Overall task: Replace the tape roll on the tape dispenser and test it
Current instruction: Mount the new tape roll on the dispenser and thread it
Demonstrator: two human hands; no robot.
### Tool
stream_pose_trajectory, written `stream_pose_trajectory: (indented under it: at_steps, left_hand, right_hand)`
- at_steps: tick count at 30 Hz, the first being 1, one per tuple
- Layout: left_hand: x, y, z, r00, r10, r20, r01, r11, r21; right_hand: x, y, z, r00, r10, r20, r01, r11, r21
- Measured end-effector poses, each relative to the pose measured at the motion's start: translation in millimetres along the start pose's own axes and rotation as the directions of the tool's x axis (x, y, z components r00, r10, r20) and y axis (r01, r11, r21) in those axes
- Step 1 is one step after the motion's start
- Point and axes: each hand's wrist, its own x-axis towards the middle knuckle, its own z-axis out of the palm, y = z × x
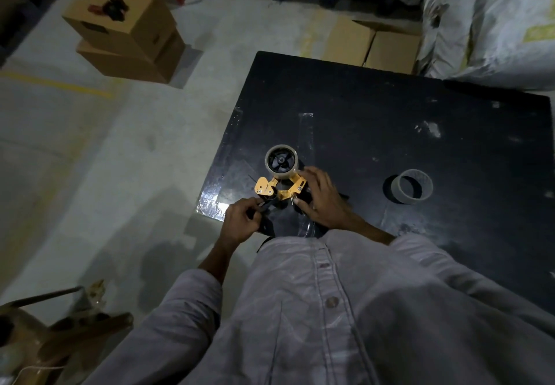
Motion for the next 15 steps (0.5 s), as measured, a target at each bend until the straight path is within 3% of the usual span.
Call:
stream_pose_trajectory:
  at_steps: [9, 15]
  left_hand:
    - [2.0, -2.3, -2.5, 1.0, 0.019, 0.015, -0.019, 1.0, 0.016]
    - [0.0, -0.9, -4.7, 0.999, 0.02, 0.028, -0.022, 0.999, 0.043]
  right_hand:
    - [6.5, -4.1, -10.5, 0.997, 0.004, 0.074, -0.008, 0.998, 0.061]
    - [7.2, -2.7, -9.1, 0.993, 0.089, 0.081, -0.092, 0.995, 0.033]
